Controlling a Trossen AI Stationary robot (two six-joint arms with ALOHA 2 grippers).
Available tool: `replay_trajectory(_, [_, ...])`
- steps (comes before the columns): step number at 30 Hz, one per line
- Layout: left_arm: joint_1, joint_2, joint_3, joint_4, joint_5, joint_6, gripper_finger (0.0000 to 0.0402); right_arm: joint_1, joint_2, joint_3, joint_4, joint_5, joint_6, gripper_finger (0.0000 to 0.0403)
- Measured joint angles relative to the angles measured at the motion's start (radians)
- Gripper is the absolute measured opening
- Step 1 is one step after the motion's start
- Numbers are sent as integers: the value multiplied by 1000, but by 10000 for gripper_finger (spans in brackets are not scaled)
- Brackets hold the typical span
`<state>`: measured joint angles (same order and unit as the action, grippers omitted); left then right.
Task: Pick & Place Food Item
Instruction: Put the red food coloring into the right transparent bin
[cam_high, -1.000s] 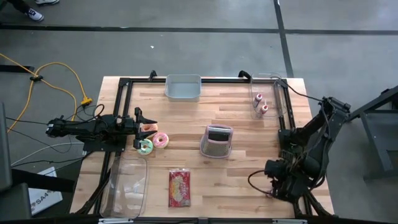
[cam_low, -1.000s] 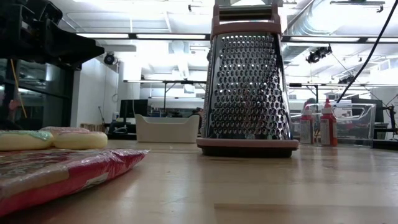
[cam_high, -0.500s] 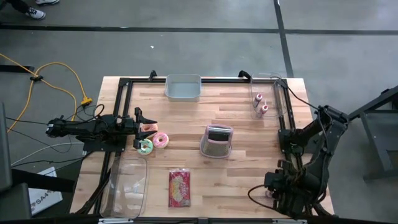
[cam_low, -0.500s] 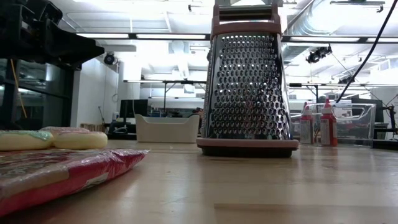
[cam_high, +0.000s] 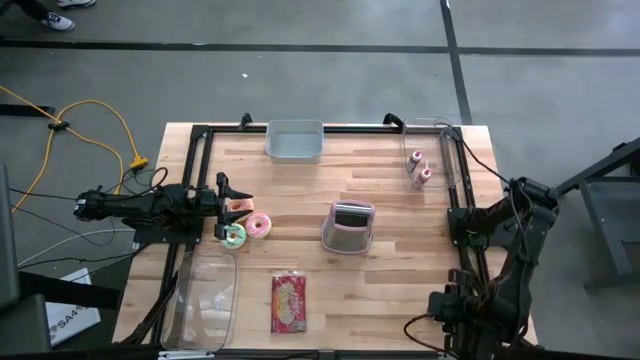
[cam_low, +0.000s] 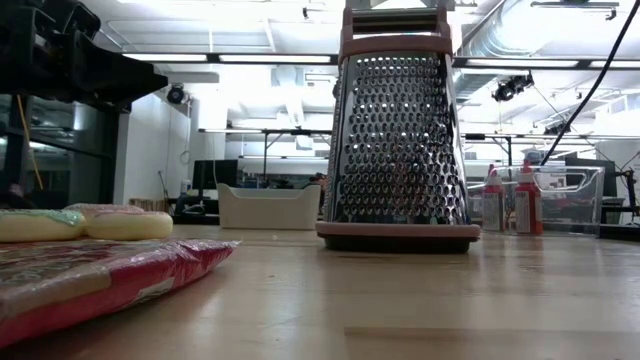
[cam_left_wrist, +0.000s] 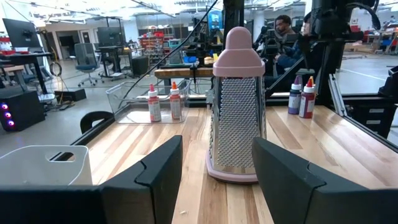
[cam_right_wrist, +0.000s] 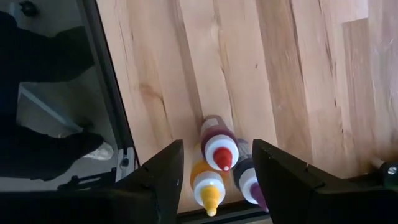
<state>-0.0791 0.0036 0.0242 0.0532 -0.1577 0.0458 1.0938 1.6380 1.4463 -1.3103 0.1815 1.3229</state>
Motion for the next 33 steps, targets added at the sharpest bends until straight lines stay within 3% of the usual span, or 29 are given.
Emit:
replay_trajectory(12, [0,0,0,0,0,0,188,-105,5,-3,-5,-144,140,179])
replay_trajectory(19, [0,0,0,0,0,0,188,-127,5,-83,32,-243,181,179])
replay_trajectory(33, [0,0,0,0,0,0,188,-119,5,-162,131,-244,167,179])
